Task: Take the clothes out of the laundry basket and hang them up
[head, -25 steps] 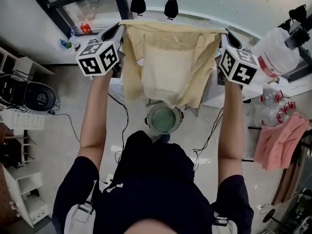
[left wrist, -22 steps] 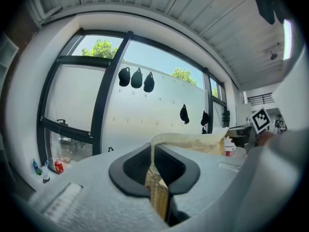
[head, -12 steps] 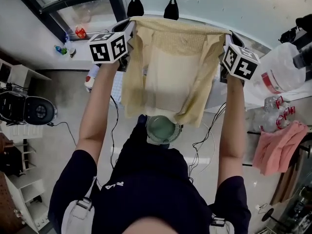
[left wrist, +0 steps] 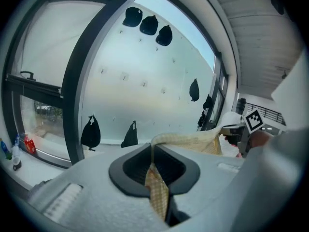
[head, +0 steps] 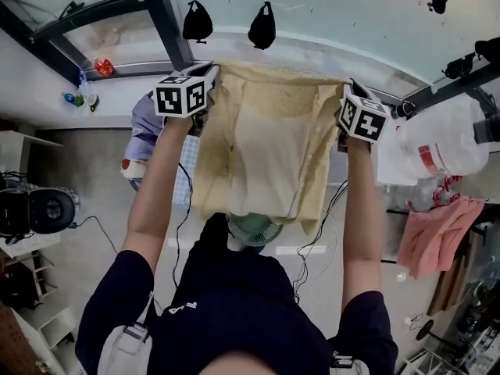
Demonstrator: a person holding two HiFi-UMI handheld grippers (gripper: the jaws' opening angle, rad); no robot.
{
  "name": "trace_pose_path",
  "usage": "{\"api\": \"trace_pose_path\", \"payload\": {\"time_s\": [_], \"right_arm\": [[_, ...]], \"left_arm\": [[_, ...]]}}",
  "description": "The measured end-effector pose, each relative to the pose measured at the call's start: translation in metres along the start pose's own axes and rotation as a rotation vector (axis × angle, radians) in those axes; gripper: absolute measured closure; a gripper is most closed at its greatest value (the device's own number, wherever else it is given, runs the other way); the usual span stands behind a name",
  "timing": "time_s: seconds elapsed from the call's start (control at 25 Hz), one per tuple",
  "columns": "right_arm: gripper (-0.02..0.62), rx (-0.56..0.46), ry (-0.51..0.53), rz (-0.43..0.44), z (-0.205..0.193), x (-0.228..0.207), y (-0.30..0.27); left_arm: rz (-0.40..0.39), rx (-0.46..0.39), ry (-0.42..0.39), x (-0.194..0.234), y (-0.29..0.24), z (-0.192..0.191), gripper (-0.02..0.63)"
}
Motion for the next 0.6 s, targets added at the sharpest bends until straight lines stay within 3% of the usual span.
{"api": "trace_pose_path", "payload": {"time_s": [0.2, 0.48, 0.6], "right_arm": [[0.574, 0.063, -0.021, -0.01, -0.025, 0.005, -0.055], [0.574, 0.059, -0.039, -0.053, -0.011, -0.003, -0.111], [0.571, 0.132, -0.015, -0.034, -0.027, 0.005, -0.135]], "left_arm": [[0.025, 0.065, 0.047, 0.039, -0.048, -0.022, 0.572], [0.042, 0.13, 0.079, 0.07, -0.103, -0.027, 0.572], [0.07, 0.188, 0.121, 0.086, -0.119, -0.044, 0.572]]}}
Point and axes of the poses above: the fingertips, and each gripper's own axes: y backward along the fingers, x to its left, z out of its top, the point moved 4 cm from there along y, backward along the fingers, and after that the axes turned 5 degrees about y, right-handed, at the moved point
